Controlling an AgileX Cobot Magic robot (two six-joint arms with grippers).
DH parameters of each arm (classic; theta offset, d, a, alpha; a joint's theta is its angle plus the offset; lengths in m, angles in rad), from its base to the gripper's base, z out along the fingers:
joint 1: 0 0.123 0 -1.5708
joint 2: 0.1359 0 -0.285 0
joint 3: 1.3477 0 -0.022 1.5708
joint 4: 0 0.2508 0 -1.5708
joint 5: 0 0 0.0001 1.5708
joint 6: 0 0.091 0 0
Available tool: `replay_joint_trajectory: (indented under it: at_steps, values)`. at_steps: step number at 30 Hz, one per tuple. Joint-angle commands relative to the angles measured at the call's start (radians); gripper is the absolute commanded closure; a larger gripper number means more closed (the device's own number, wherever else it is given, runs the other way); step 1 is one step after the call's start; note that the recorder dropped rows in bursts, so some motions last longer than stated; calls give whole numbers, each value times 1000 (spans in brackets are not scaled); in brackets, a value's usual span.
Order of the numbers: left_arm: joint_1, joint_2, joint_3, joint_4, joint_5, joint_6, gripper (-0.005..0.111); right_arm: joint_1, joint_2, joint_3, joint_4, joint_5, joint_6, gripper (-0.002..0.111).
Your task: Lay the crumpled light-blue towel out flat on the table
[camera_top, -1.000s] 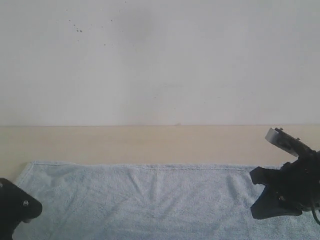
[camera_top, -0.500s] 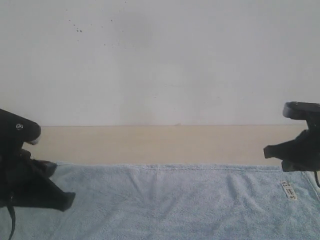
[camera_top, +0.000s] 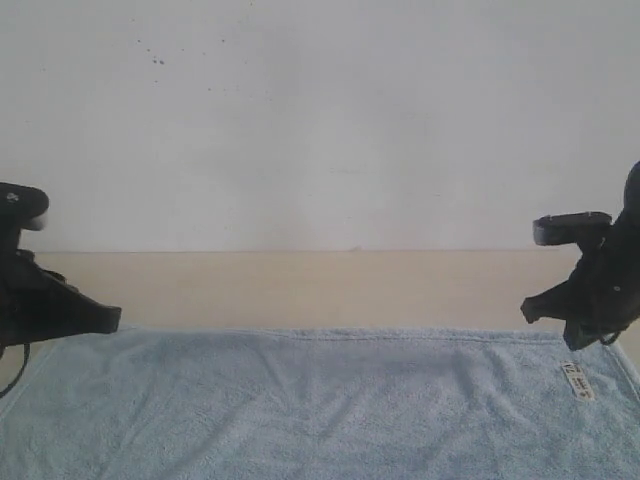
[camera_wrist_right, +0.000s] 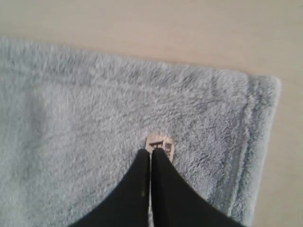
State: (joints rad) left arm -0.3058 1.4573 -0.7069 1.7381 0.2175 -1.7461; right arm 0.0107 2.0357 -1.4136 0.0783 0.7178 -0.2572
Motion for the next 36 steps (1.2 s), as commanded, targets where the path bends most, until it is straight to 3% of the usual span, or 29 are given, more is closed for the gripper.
replay_joint_trajectory:
  at_steps: [1, 4, 11, 20, 26, 31, 36]
  values:
    - [53, 68, -55, 6, -365, -91, 103, -31, 3, -5, 38, -16, -36, 108]
    - [53, 78, -75, -8, -456, -104, 103, -62, 11, -5, 35, -36, -14, 108]
    - [53, 76, -84, -53, -505, -92, 103, -139, 73, -5, 36, -55, -14, 108]
    - [53, 76, -84, -136, -719, -92, 103, -142, 179, -5, 35, -198, -24, 108]
    - [53, 76, -84, -157, -715, -87, 103, -156, 200, -5, -101, -197, 61, 108]
    - [53, 76, -84, -192, -689, -36, 103, -226, 200, -5, -190, -160, 114, 108]
    - [53, 76, -84, -199, -646, -31, 103, -311, 200, -5, -78, -170, 90, 108]
